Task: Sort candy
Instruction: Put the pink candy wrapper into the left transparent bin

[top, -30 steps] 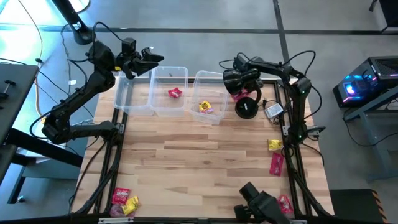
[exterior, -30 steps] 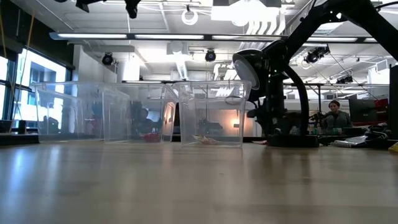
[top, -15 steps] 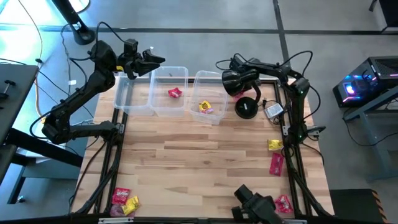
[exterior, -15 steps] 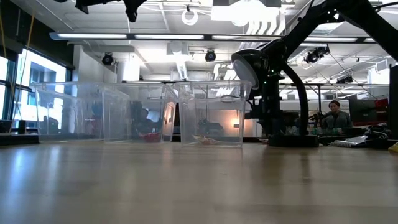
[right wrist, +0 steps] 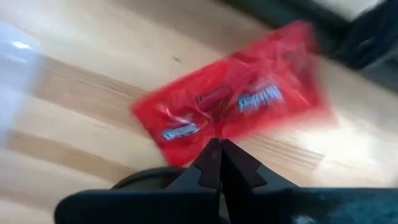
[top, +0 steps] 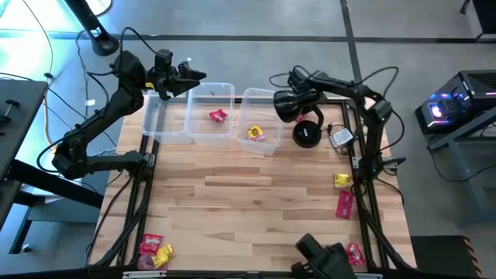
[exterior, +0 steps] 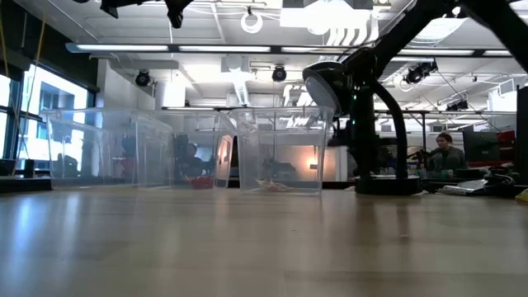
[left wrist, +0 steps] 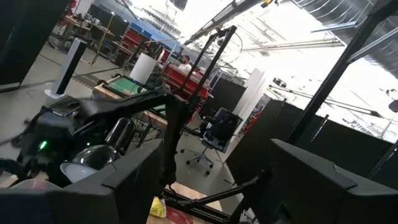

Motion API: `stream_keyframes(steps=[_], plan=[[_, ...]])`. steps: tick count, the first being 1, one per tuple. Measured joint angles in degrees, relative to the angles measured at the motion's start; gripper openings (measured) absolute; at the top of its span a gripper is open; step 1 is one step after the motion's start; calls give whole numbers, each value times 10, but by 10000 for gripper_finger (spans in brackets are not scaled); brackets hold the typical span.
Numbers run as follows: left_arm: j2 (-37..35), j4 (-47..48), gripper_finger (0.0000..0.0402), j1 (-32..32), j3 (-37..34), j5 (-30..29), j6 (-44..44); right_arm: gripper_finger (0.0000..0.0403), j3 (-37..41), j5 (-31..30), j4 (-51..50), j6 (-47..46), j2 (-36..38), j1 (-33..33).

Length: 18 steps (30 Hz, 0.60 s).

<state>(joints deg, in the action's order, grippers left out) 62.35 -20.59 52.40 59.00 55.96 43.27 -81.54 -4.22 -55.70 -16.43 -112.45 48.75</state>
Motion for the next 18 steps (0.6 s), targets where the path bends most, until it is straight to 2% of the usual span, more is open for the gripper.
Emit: stream_keyframes(steps=[7,13,18], plan=[[0,0,284,0,0,0,0,0,-1,2,3,-8,63,3],[0,-1,284,0,0,0,5,3,0,17,12,-89,56,19],[0,0,284,0,0,0,11,48,0,19,17,-137,48,37]])
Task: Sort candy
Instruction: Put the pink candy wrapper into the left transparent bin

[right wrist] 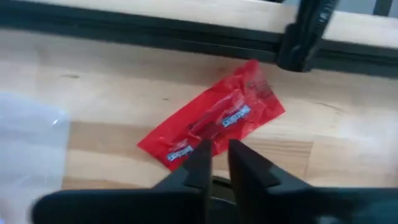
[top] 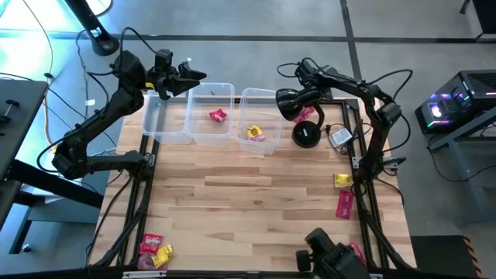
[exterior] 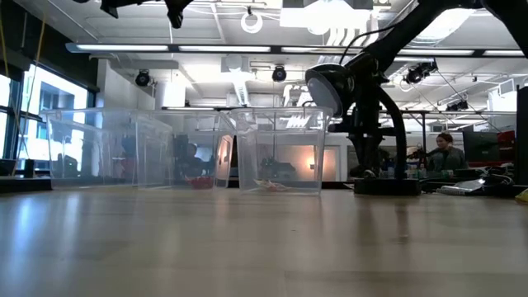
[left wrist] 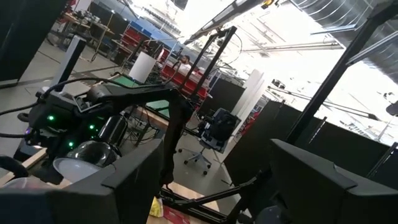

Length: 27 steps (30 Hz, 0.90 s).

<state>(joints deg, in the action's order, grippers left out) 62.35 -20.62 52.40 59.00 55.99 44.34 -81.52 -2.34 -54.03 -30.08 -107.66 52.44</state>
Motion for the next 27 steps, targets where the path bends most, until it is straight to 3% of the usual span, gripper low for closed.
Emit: stream_keyframes(steps=[4,8,12,23,27], plan=[[0,0,284,0,0,4,0,117,0,0,1,-33,-14,8],[0,0,284,0,0,4,0,184,0,4,2,-123,-33,13],[0,0,284,0,0,5,0,223,0,-1,12,-166,-49,13],[0,1,284,0,0,20,1,231,-3,5,12,-202,-107,3],[0,3,284,0,0,22,4,193,-4,-19,-1,-168,-111,-4]])
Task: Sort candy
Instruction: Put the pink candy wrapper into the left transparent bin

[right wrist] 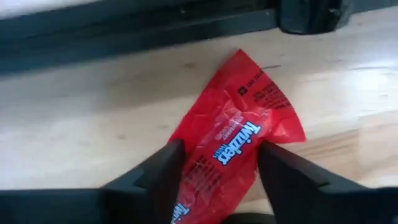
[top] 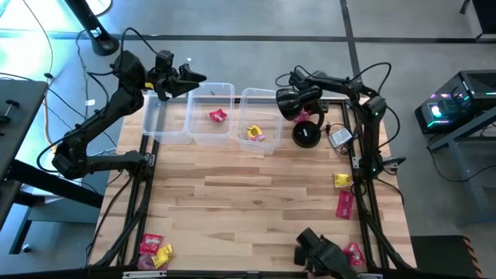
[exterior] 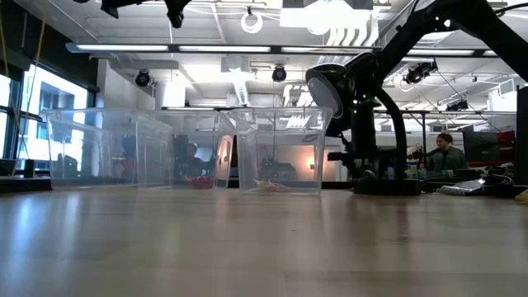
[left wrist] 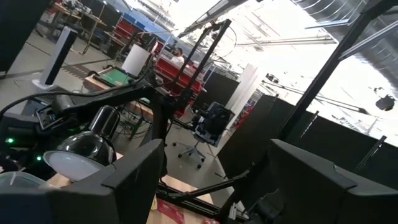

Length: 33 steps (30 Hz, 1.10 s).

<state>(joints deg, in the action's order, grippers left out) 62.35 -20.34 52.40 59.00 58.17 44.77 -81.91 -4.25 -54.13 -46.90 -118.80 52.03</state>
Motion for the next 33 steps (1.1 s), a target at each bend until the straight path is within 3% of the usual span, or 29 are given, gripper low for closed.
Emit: stream_keyframes(steps=[5,7,11,17,22,29,33], plan=[[0,0,284,0,0,0,0,47,2,-42,-31,48,3,-2],[0,0,284,0,0,0,0,20,4,-54,-32,69,8,-4],[0,0,284,0,0,0,2,28,-2,-72,-33,91,27,-4],[0,-8,284,0,0,-1,13,9,-24,-87,-25,135,79,-4],[0,-83,284,1,0,-9,50,5,-61,-105,-9,164,126,-4],[0,-226,284,1,2,-66,153,3,-156,-119,39,206,165,-7],[2,-214,284,0,30,-98,187,3,-234,-86,94,229,172,-23]])
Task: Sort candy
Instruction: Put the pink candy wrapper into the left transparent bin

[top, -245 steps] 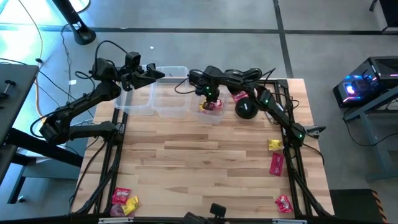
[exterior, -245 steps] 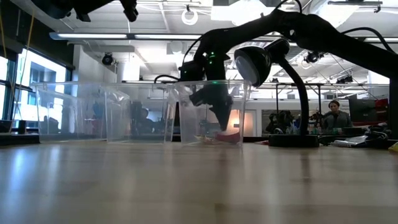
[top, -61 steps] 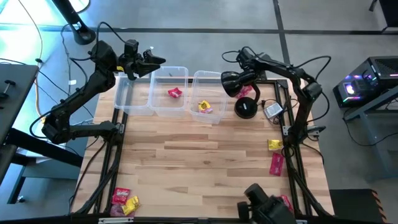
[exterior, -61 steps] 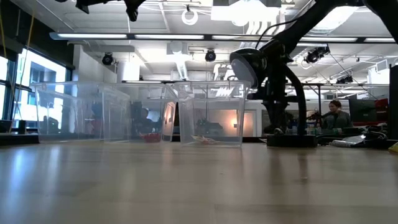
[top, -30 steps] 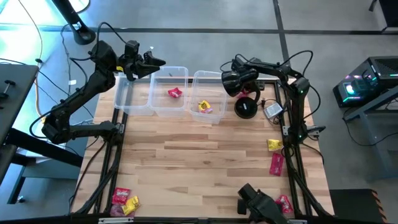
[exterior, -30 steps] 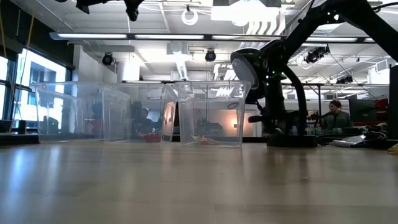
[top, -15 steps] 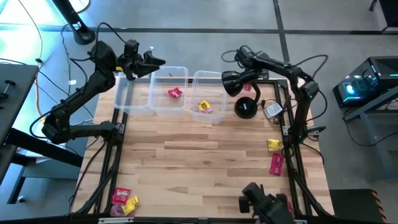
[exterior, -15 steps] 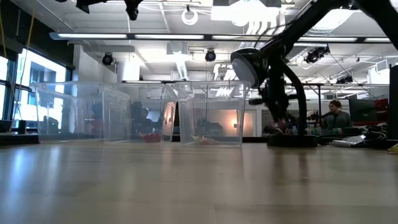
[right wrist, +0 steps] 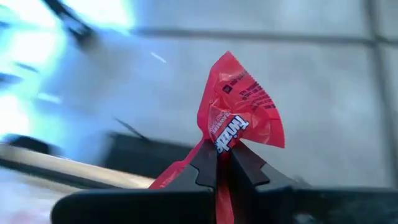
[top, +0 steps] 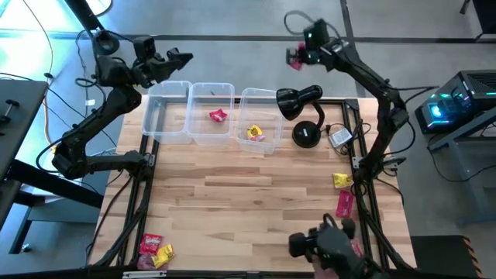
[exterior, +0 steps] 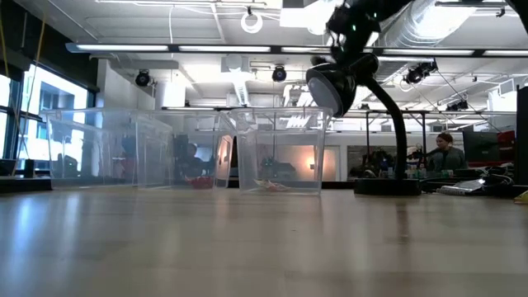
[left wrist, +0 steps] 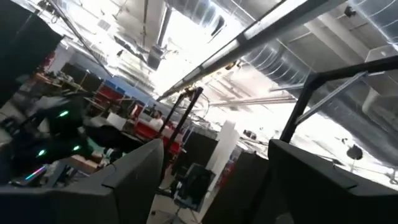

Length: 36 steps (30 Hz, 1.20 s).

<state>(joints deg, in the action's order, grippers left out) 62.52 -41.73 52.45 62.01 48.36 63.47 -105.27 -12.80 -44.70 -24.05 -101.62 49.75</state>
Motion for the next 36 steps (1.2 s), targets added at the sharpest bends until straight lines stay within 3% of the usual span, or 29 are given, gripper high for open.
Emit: stream_keyframes(steps=[6,10,19,26,36], plan=[[16,129,284,-24,34,2,-116,3,-70,108,131,-15,0,-58],[30,221,284,-37,39,-19,-207,3,-81,146,202,-13,0,-116],[64,248,284,-87,39,-20,-349,3,-82,211,302,78,-1,-230],[93,253,284,-102,39,-27,-362,3,-83,225,333,126,-1,-280],[108,247,284,-137,39,-36,-376,3,-83,225,332,170,-3,-293]])
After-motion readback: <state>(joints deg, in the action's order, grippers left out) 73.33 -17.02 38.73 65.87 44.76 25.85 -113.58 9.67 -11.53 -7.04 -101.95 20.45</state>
